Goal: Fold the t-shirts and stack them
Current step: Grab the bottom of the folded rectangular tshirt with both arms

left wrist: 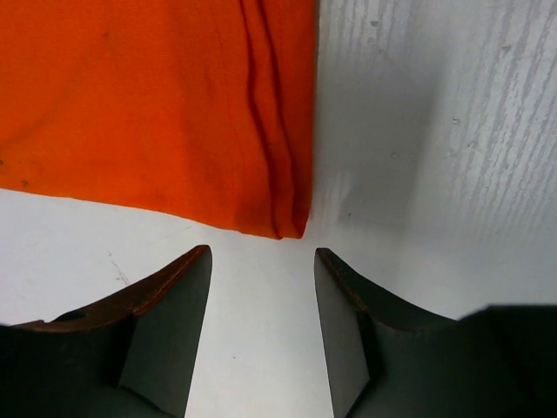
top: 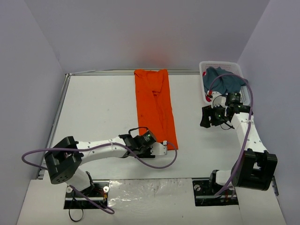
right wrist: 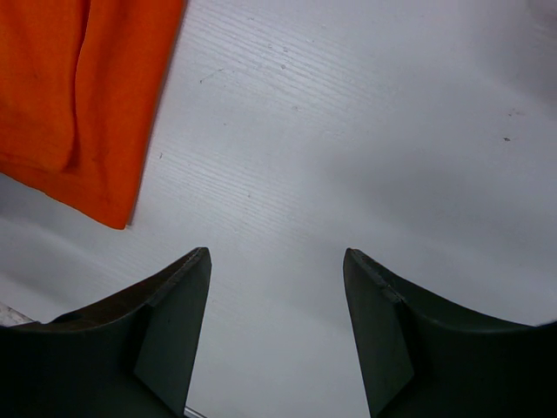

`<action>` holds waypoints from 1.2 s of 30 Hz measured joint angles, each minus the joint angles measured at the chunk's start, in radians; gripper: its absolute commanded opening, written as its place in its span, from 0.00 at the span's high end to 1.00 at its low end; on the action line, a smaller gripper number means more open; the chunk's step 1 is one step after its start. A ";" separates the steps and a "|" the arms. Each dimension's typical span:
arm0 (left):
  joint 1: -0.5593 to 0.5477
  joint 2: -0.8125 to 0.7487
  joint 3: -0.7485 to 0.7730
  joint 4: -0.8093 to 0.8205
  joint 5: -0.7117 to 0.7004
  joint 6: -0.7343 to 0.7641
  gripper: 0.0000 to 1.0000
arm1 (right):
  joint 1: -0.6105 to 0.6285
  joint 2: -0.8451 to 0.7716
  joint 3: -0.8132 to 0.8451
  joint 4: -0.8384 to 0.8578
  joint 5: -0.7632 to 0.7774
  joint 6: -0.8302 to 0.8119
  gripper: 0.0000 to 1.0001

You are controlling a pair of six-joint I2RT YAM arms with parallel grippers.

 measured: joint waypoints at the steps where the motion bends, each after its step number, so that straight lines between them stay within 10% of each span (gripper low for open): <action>1: -0.001 0.008 0.000 0.000 0.003 -0.001 0.51 | 0.000 0.000 0.000 0.003 0.002 0.001 0.42; 23: -0.007 0.109 0.018 0.045 0.016 -0.021 0.51 | 0.000 0.000 0.000 0.012 0.006 0.002 0.42; 26: -0.007 0.117 0.023 0.050 0.014 -0.023 0.58 | 0.001 0.000 0.000 0.012 0.006 0.002 0.42; 30: -0.007 0.132 0.024 0.052 0.014 -0.031 0.92 | 0.001 0.000 0.000 0.012 0.006 0.001 0.42; 36: -0.007 0.143 0.030 0.049 0.015 -0.032 0.98 | 0.002 0.000 -0.001 0.012 0.013 0.001 0.42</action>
